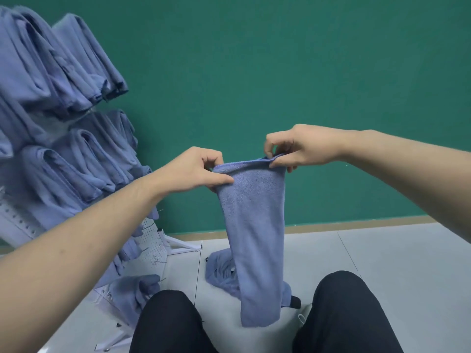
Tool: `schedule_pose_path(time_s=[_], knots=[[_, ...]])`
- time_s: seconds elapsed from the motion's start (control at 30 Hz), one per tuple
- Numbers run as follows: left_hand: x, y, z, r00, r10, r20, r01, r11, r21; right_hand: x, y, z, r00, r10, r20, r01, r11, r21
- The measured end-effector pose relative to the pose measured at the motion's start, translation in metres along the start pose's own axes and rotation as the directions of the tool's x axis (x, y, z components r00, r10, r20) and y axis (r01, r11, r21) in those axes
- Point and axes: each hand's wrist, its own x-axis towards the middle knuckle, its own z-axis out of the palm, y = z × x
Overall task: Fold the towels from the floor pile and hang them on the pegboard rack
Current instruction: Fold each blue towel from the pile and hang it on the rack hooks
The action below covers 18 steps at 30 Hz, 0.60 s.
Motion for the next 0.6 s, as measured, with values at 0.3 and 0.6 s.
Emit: schedule_pose_path(time_s=[0.3,0.6], knots=[[-0.004,0.023,-0.006,0.995,0.058,-0.086,-0.044,0.987,0.152,-0.011,-0.008,-0.019,0.994,0.061,-0.092,-0.069,0.994,-0.086],[-0.007,0.028,-0.007,0.987,-0.040,-0.158,-0.019,0.935,-0.354,-0.019,-0.018,-0.025,0.984,0.149,-0.099,-0.122,0.962,0.244]])
